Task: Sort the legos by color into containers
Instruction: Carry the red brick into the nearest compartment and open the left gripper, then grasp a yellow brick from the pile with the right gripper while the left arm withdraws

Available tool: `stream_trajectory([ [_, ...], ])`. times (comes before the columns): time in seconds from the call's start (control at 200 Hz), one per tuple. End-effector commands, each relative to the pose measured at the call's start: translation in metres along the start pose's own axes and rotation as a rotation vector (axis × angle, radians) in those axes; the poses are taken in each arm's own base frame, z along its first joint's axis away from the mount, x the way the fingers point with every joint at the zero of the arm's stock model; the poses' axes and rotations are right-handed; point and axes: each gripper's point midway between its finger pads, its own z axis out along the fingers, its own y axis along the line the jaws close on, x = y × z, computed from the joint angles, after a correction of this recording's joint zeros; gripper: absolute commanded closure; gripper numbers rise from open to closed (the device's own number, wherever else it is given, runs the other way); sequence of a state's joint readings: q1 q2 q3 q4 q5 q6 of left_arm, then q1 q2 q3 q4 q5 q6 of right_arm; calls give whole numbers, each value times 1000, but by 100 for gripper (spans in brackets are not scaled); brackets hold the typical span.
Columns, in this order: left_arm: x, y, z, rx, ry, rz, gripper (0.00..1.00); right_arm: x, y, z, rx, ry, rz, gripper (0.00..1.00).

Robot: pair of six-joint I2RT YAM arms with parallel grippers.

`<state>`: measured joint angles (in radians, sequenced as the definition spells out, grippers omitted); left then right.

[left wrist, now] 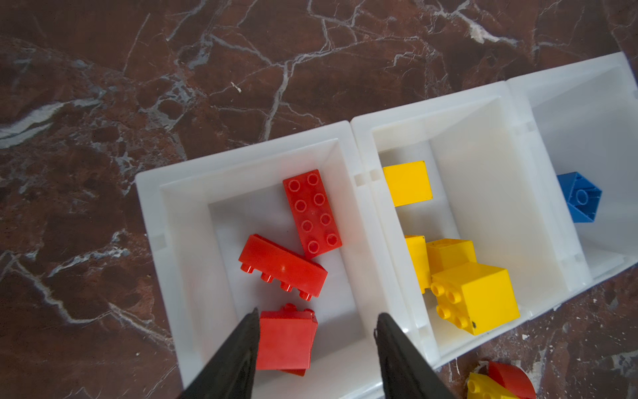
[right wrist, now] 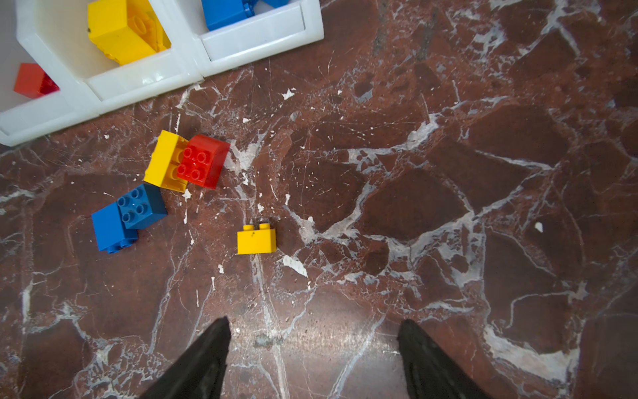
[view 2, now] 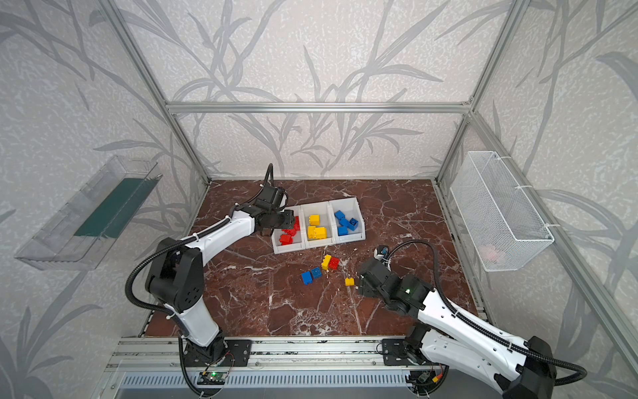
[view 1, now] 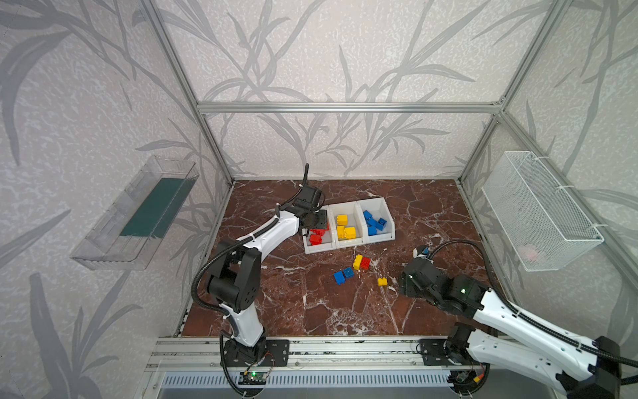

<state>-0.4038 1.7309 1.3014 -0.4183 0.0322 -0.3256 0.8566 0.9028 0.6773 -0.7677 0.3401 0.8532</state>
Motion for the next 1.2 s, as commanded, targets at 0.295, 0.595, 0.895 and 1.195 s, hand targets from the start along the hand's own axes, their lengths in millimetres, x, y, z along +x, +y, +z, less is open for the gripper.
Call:
stream_trajectory([
  [0.295,34,23,-59,-5,-81,-86,42,-34,71,39,-60,57,-183,22],
  [0.595,75,43,-83,-26,-102,-132,40,-50,129,91,-60,164,-241,22],
  [0.895,95,49,-94,-16,-112,-162,39,-51,148,133,-12,193,-191,29],
  [1.195,104,50,-95,-11,-103,-168,39,-43,152,148,24,215,-201,45],
])
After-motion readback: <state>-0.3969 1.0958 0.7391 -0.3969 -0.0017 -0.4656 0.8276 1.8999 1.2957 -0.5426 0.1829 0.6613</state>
